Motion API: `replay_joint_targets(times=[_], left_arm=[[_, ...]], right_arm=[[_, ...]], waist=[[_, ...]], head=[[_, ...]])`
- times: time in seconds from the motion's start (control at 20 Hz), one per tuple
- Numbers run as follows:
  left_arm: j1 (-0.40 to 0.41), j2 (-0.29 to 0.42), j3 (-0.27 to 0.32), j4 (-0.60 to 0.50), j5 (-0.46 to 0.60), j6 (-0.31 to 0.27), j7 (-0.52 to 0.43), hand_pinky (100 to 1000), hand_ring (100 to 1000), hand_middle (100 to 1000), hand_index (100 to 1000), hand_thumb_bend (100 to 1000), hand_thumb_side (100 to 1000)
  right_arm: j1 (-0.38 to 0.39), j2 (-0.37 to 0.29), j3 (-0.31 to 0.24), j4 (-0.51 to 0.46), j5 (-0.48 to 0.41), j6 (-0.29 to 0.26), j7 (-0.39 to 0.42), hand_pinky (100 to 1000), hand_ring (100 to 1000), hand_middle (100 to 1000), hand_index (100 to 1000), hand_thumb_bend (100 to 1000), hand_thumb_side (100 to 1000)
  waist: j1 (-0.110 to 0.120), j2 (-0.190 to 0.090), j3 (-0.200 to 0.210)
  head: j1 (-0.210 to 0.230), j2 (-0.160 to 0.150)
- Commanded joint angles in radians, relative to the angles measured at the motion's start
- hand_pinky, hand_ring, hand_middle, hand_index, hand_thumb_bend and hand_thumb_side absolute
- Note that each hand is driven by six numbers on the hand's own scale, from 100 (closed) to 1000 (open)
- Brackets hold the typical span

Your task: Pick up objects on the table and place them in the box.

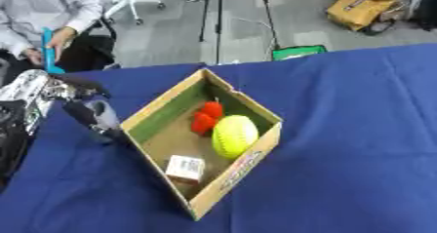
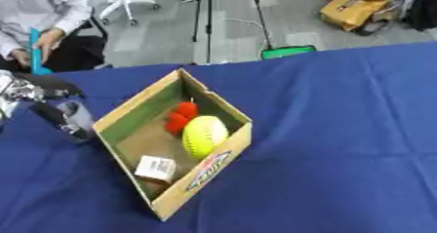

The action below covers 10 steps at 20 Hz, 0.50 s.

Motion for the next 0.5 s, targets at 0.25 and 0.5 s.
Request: replay_joint_targets(times=[0.25,0.5], left_arm=[[-0.024,0.049,0.021,0.006,0.009,0.008,0.010,925,933,1000,1000,856,704],[-0.025,0.050,0.027,0.016,0.008,0.014,0.007,928,936,1000,1000,857,707]], right_arm=[[-0.007,-0.010,-0.003,-0.017,-0.009,-0.002,0.000,766,674,582,638,100,738],[-0.007,-0.010,-0.004,-0.017,-0.010,-0.002,0.000,766,674,582,640,100,738]], waist=[[-0.006,-0.017,0.001],[-0.007,-0.016,0.000]], head=[[0.001,-0.013],[0.001,-0.010]])
